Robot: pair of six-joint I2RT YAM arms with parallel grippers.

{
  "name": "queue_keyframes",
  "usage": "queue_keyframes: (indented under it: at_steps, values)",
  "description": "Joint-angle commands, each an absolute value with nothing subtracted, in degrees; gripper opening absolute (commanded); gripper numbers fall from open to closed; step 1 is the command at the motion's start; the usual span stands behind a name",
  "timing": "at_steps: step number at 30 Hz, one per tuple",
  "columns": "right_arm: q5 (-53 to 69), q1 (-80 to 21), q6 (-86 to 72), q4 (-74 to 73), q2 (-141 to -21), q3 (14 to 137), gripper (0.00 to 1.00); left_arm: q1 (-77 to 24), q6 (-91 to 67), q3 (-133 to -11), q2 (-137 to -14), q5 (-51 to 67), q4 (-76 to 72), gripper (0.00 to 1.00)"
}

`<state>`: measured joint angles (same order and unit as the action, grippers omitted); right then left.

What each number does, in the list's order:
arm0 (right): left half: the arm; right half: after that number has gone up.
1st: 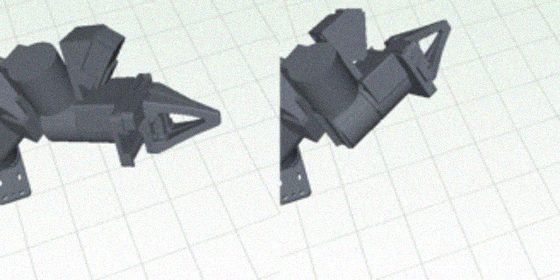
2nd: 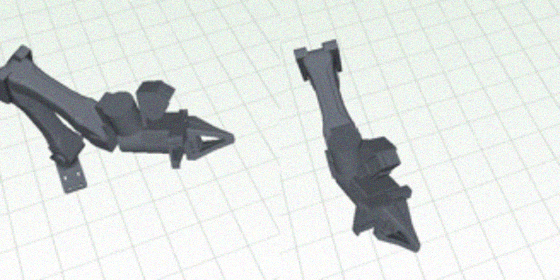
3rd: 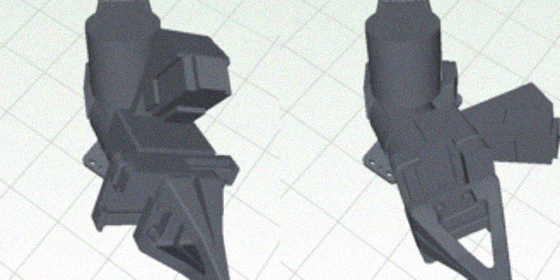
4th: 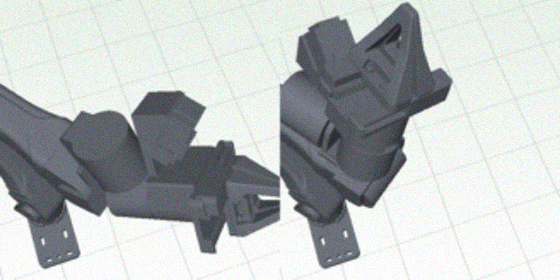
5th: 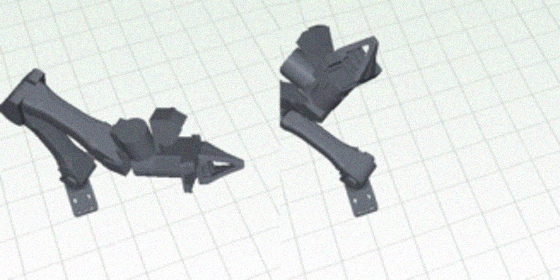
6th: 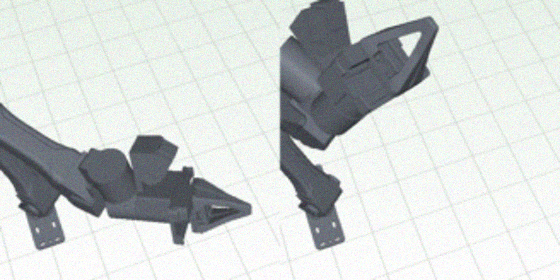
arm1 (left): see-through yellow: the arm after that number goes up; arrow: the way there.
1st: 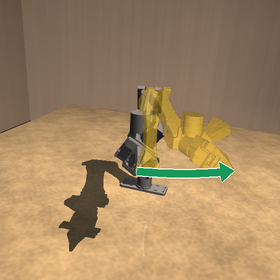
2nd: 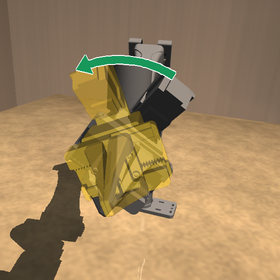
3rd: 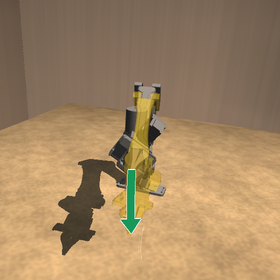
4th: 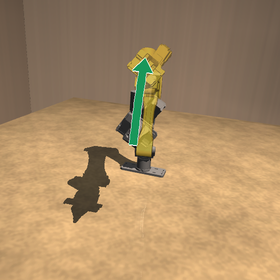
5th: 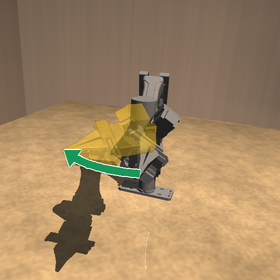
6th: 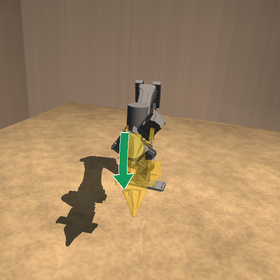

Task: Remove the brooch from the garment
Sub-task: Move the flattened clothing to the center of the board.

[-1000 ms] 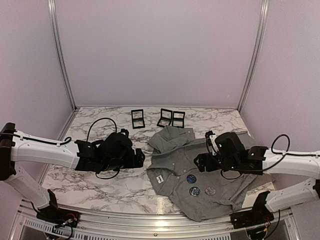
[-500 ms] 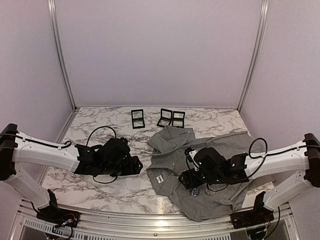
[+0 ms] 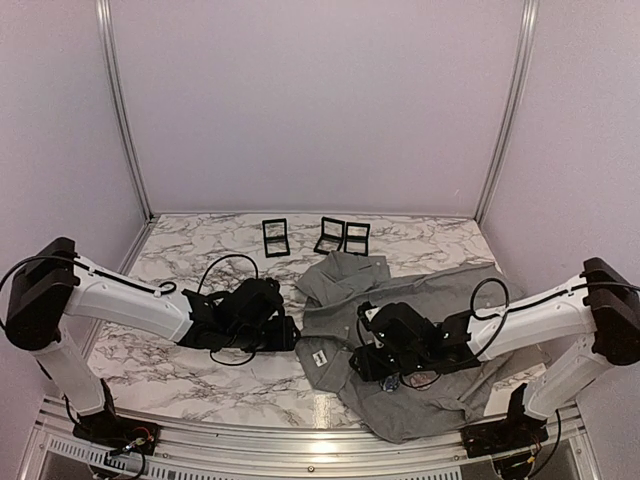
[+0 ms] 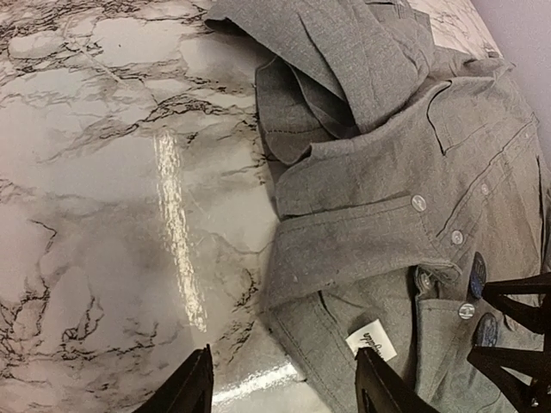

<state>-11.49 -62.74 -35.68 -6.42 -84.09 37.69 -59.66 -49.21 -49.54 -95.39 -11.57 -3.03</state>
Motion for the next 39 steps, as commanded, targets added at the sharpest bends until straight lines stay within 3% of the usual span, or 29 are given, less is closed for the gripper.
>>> queue_keyframes:
  at_steps: [1, 8, 12, 18, 30, 34, 39]
  values:
    - [-10.57, -63.14, -37.97, -3.19, -86.35, 38.9, 0.54, -59.41, -46.51, -52.11, -99.38, -12.03, -5.24, 0.56]
    - [-9.14, -63.28, -36.45, -2.9, -90.91, 41.53, 0.42, -59.41, -46.9, -53.08, -103.92, -9.21, -8.78, 0.52]
    - [-7.6, -63.42, -35.85, -2.89, -92.81, 43.07, 0.32, -59.41, -48.45, -52.3, -104.8, -9.05, -9.95, 0.35]
    - [-6.44, -65.4, -35.5, -3.63, -95.87, 46.24, 0.28, -59.34, -51.17, -50.79, -104.47, -11.88, -8.98, 0.01]
    - [-2.22, -68.38, -34.58, -4.64, -100.18, 54.42, 0.3, -54.82, -45.52, -43.18, -91.77, -17.33, -0.98, 0.0]
    - [-2.11, -68.38, -33.8, -4.9, -99.81, 55.85, 0.39, -51.75, -42.13, -40.85, -87.62, -16.77, 1.78, 0.0]
    - [-4.44, -68.36, -31.57, -8.26, -98.7, 57.72, 0.58, -49.33, -37.9, -40.47, -85.45, -16.44, 4.96, 0.0]
